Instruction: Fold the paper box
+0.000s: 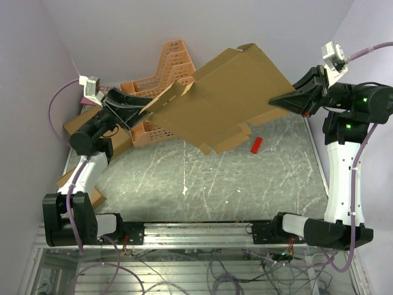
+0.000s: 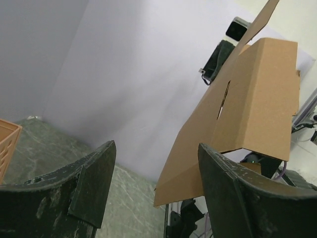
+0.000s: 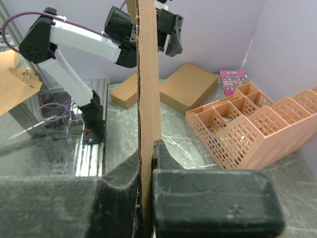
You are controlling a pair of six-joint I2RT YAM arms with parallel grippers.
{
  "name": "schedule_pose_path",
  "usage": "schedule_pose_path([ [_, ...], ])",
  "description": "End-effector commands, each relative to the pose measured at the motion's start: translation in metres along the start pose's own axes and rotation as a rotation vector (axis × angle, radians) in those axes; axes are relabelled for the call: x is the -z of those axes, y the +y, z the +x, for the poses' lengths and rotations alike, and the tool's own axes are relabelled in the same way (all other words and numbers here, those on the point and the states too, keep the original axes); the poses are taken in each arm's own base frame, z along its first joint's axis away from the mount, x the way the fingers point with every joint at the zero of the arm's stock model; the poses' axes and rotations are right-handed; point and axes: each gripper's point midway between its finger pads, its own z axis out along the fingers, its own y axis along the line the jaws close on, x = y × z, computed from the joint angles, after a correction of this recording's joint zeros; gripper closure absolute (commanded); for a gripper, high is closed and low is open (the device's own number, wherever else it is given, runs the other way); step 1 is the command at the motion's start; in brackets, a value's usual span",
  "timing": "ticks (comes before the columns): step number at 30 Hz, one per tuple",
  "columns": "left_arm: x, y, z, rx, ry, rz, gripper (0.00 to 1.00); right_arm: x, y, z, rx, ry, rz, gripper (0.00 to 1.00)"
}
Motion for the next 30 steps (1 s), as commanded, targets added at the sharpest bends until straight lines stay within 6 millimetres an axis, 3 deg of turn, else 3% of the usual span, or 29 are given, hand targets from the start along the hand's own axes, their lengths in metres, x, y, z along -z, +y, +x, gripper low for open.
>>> schedule_pose_path([
  [1, 0.003, -0.04, 0.012, -0.249, 0.062, 0.17, 0.23, 0.001, 0.002, -0.008, 0.024, -0.007, 0.015, 1.0],
  [7, 0.004, -0.033, 0.016, -0.24, 0.091, 0.16, 0.25, 0.003, 0.001, -0.008, 0.028, -0.002, 0.021, 1.0],
  [13, 0.014, -0.018, -0.002, -0.223, 0.041, 0.088, 0.24, 0.011, -0.005, -0.007, 0.037, 0.008, 0.053, 1.0],
  [30, 0.001, -0.036, 0.011, -0.254, 0.095, 0.172, 0.2, 0.012, -0.006, -0.004, 0.028, 0.006, 0.062, 1.0],
])
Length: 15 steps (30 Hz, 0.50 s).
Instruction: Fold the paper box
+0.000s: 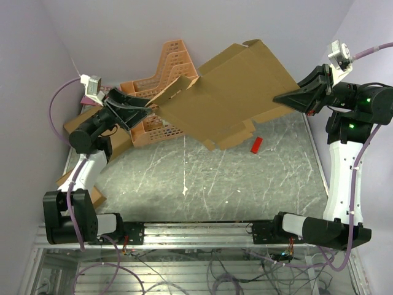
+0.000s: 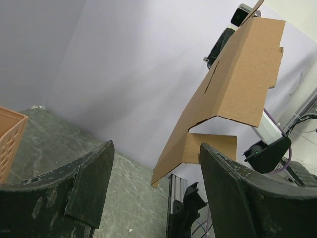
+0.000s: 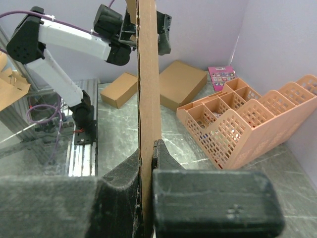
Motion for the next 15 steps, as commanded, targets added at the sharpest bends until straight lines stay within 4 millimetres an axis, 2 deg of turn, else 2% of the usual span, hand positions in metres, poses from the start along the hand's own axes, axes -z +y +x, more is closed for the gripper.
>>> schedule_pose_path([
  [1, -0.0062, -0.0477, 0.0042, -0.255, 0.035, 0.188, 0.2, 0.0016, 0.0035, -0.004, 0.025, 0.001, 0.009, 1.0],
  [7, -0.0062, -0.0572, 0.0074, -0.262, 0.053, 0.205, 0.2, 0.0016, 0.0007, -0.0025, 0.016, -0.001, 0.01, 1.0],
  [15, -0.0085, -0.0503, 0.0093, -0.247, 0.055, 0.204, 0.23, 0.0014, 0.0033, -0.0052, 0.022, -0.005, 0.014, 1.0],
])
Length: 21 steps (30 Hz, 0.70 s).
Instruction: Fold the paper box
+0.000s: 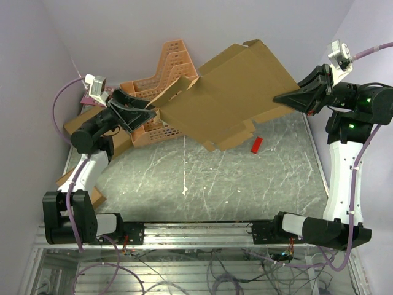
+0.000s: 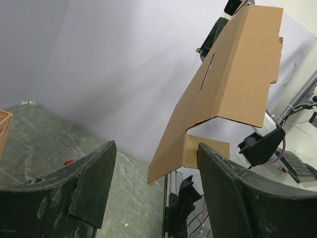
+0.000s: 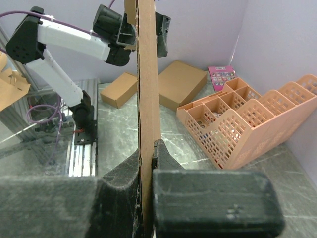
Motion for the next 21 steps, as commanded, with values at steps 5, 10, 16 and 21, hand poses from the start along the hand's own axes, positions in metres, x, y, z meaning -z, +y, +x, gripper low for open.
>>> schedule_pose_path([
  [5, -0.009, -0.042, 0.006, -0.232, 0.036, 0.186, 0.29, 0.001, 0.003, -0.005, 0.022, -0.005, 0.013, 1.0],
  [10, -0.01, -0.042, 0.01, -0.224, 0.05, 0.193, 0.32, 0.001, 0.002, -0.006, 0.021, -0.009, 0.017, 1.0],
  [16, -0.01, -0.038, 0.014, -0.212, 0.064, 0.191, 0.4, 0.001, 0.002, -0.006, 0.022, -0.006, 0.014, 1.0],
  [21, -0.011, -0.037, 0.017, -0.208, 0.073, 0.194, 0.45, 0.001, 0.002, -0.005, 0.019, -0.006, 0.014, 1.0],
])
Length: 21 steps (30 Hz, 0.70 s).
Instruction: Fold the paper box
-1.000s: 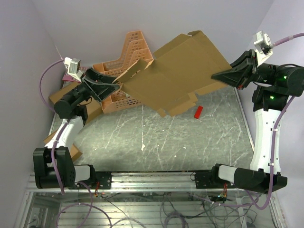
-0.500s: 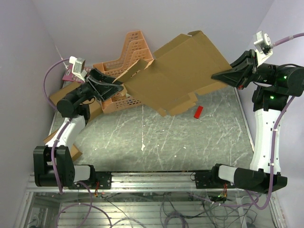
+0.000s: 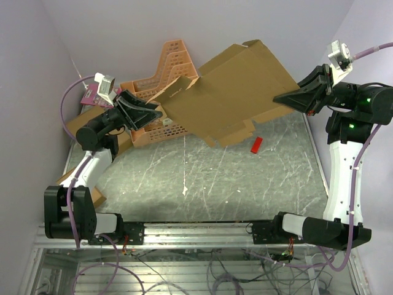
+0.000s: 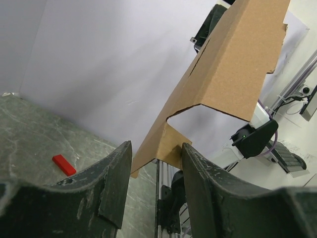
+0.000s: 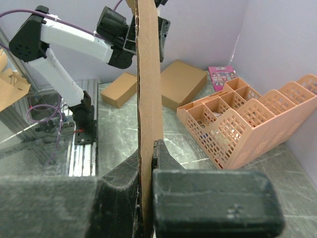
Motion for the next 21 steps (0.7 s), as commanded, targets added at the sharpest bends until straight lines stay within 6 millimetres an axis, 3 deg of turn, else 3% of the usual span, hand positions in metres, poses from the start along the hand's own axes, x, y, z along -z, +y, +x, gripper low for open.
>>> schedule_pose_path([
  [1, -0.0021, -0.036, 0.004, -0.246, 0.033, 0.149, 0.46, 0.0012, 0.002, -0.0049, 0.023, -0.006, 0.014, 1.0],
  [5, -0.0047, -0.0375, 0.0026, -0.253, 0.03, 0.159, 0.51, 0.0012, 0.0017, -0.0034, 0.017, -0.006, 0.014, 1.0],
  [21, -0.0115, -0.0296, -0.0026, -0.282, 0.007, 0.168, 0.51, 0.0014, 0.0046, -0.0031, 0.02, -0.003, 0.011, 1.0],
])
